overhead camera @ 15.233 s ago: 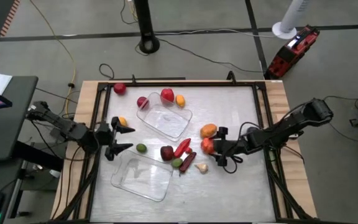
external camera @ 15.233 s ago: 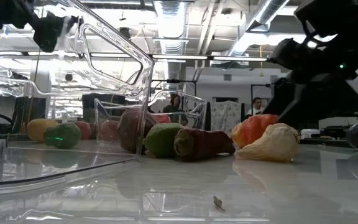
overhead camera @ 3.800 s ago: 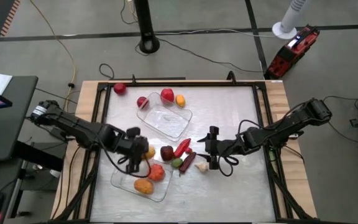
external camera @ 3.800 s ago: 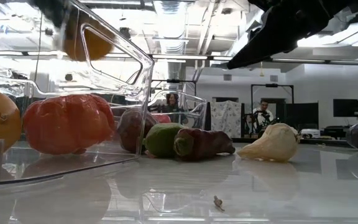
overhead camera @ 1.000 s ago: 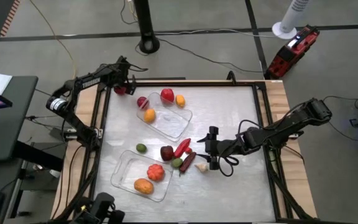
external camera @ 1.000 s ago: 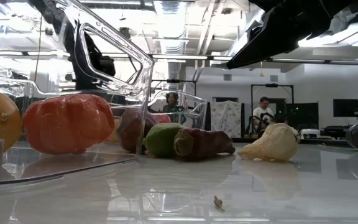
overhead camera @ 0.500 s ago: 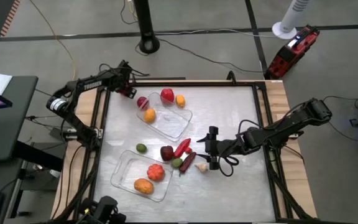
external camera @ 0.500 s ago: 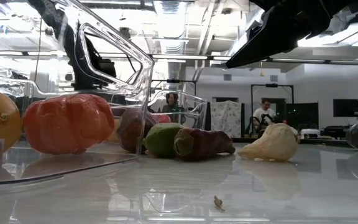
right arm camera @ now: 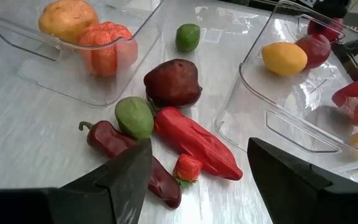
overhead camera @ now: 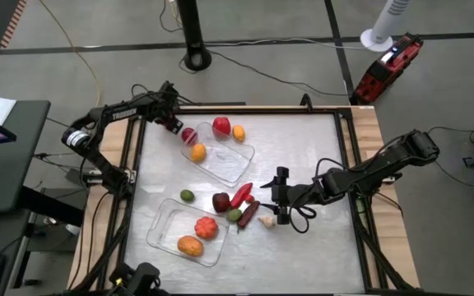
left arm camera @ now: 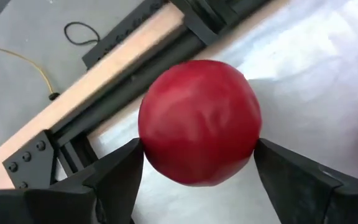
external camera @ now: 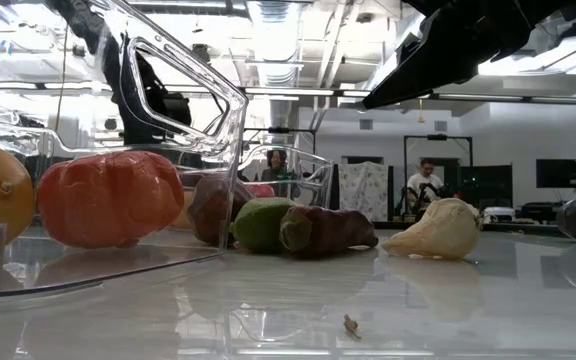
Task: Sort produce into baskets
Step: Put the left red tomato into the top transparent bin
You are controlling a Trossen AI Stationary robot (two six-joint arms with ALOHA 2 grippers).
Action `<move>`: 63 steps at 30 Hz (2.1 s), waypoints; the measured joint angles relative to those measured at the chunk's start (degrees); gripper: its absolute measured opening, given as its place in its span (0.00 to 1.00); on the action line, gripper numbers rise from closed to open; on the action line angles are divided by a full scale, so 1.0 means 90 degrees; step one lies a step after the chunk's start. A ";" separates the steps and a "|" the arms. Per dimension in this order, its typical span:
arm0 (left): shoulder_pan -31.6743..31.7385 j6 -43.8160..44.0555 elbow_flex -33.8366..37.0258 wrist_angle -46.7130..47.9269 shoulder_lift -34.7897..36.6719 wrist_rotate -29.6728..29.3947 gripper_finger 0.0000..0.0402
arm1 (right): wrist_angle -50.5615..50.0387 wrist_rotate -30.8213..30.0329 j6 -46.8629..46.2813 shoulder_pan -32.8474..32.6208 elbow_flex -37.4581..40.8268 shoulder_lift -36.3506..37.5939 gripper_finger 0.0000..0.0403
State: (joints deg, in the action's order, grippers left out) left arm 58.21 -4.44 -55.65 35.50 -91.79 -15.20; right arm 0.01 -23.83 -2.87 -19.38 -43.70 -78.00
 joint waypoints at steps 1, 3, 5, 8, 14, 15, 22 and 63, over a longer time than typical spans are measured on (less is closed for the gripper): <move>-0.0015 -0.0006 -0.0051 0.0133 0.0000 0.0040 0.68 | 0.0000 0.0000 0.0002 0.0000 0.0000 0.0000 0.73; -0.0046 -0.0005 -0.0179 0.0412 0.0000 0.0167 0.65 | 0.0000 0.0000 0.0001 0.0000 0.0002 0.0000 0.73; -0.0075 0.0012 -0.0281 0.0617 0.0000 0.0376 0.60 | 0.0000 0.0002 -0.0007 0.0000 0.0002 0.0000 0.73; -0.0093 0.0015 -0.0304 0.0840 0.0005 0.0934 0.55 | 0.0000 0.0000 -0.0012 0.0000 0.0000 0.0000 0.73; -0.0192 -0.0067 -0.0304 0.1282 0.0002 0.1123 0.49 | 0.0000 0.0000 -0.0015 0.0000 0.0002 0.0000 0.73; -0.0217 -0.0106 -0.0304 0.1381 0.0002 0.1141 0.48 | 0.0000 0.0000 -0.0015 0.0000 0.0001 0.0000 0.73; -0.0264 -0.0120 -0.0304 0.1716 0.0189 0.1150 0.43 | 0.0005 0.0000 -0.0017 0.0000 0.0000 0.0000 0.73; -0.0171 0.0953 -0.0243 0.1102 -0.0238 0.0650 0.93 | 0.0034 0.0044 -0.0034 0.0001 0.0002 0.0000 0.73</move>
State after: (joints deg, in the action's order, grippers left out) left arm 56.66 4.13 -57.84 45.42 -93.93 -9.35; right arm 0.32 -23.44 -3.18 -19.37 -43.68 -78.00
